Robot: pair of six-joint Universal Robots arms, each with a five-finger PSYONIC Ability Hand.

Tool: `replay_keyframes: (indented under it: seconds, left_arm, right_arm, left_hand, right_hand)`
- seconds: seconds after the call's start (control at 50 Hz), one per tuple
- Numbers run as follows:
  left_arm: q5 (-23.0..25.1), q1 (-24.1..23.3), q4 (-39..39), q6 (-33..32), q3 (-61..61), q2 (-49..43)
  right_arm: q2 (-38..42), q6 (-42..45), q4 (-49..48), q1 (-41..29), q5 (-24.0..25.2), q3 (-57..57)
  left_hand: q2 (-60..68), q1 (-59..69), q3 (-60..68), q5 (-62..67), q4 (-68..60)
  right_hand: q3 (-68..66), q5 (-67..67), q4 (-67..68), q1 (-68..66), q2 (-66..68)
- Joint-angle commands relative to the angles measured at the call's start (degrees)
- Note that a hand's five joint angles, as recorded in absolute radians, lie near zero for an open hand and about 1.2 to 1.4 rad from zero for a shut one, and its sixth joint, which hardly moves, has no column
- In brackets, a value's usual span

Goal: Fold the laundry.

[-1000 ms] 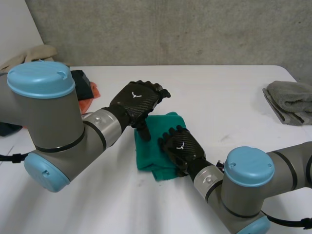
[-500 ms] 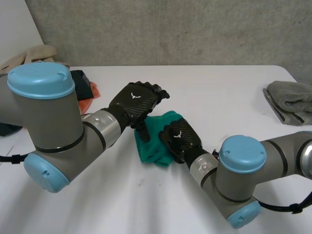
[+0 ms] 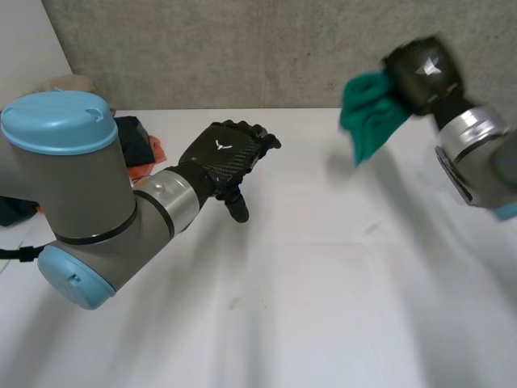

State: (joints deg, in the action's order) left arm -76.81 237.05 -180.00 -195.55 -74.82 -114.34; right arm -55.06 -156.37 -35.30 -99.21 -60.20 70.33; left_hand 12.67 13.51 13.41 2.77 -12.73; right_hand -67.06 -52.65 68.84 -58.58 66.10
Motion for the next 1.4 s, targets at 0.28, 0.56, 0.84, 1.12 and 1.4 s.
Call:
replay_keyframes:
  seconds: [0.28,0.56,0.84,1.12,1.4]
  left_arm:
    - [0.0,0.0,-0.5,-0.1,0.6,-0.8]
    - [-0.1,-0.3,-0.5,-0.2,-0.6,-1.1]
    - [0.0,-1.2,-0.5,-0.4,-1.0,-0.5]
    - [-0.2,-1.1,-0.4,-0.1,-1.4,1.7]
    - [-6.1,3.1,-2.2,1.4,-1.5,8.7]
  right_arm:
    - [27.5,-22.3,-16.6,23.3,7.9,-26.4]
    - [30.1,-21.3,-21.3,32.9,17.4,-15.5]
    - [17.7,-18.9,-10.6,37.2,17.7,-4.2]
    - [3.0,7.1,18.6,42.6,-11.7,-7.2]
    - [-14.3,-1.6,20.8,17.9,-16.7,-5.0]
  left_hand:
    - [-0.1,-0.9,-0.8,-0.2,0.2]
    - [0.1,-0.8,-0.7,0.0,0.0]
    - [-0.1,-0.9,-0.8,-0.2,0.2]
    - [-0.1,-0.9,-0.8,-0.2,0.2]
    - [-1.3,-2.1,-2.0,-1.4,1.3]
  right_hand:
    - [-12.9,-17.4,11.2,-21.4,13.9]
    - [-12.9,-17.4,11.2,-21.4,13.9]
    - [57.1,52.6,-58.8,48.6,-56.1]
    - [57.1,52.6,-58.8,48.6,-56.1]
    - [57.1,52.6,-58.8,48.6,-56.1]
